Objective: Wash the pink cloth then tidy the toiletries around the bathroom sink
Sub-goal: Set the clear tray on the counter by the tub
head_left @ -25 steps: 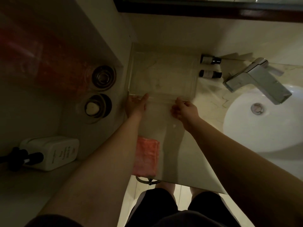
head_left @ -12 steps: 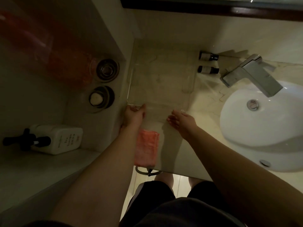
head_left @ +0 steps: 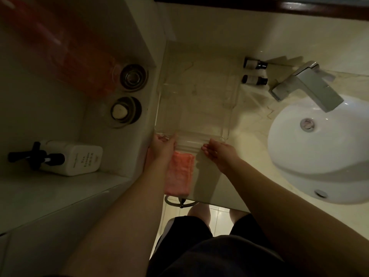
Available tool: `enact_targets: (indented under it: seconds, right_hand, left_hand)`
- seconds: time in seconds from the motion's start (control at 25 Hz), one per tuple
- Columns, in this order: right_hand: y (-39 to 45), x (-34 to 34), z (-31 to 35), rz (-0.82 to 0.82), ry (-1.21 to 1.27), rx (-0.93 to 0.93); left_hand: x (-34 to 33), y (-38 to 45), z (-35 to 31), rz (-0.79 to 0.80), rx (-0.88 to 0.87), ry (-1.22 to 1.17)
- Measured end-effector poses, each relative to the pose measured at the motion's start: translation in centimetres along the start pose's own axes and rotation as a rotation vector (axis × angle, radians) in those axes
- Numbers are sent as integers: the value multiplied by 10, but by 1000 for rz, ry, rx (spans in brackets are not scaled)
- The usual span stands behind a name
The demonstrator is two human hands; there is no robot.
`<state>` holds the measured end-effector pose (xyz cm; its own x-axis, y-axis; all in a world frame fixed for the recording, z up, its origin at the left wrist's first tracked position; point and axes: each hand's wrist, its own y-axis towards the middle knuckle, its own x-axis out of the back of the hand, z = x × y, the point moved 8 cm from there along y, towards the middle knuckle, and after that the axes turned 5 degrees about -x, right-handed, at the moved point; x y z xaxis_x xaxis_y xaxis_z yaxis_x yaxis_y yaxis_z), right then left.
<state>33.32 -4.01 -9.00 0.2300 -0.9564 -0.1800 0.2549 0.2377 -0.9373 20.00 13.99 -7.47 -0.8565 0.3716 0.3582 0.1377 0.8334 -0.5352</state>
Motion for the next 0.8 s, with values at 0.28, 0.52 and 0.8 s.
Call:
enact_targets:
  seconds: [0.28, 0.52, 0.8]
  right_hand:
    - [-3, -2, -12, -4, -18, -27]
    - [-10, 9, 3, -93, -302, 9]
    - [-42, 24, 57, -357, -1204, 398]
  left_hand:
    - [4, 1, 10, -1, 42, -26]
    - [17, -21, -15, -119, -76, 147]
    - [2, -52, -43, -77, -351, 461]
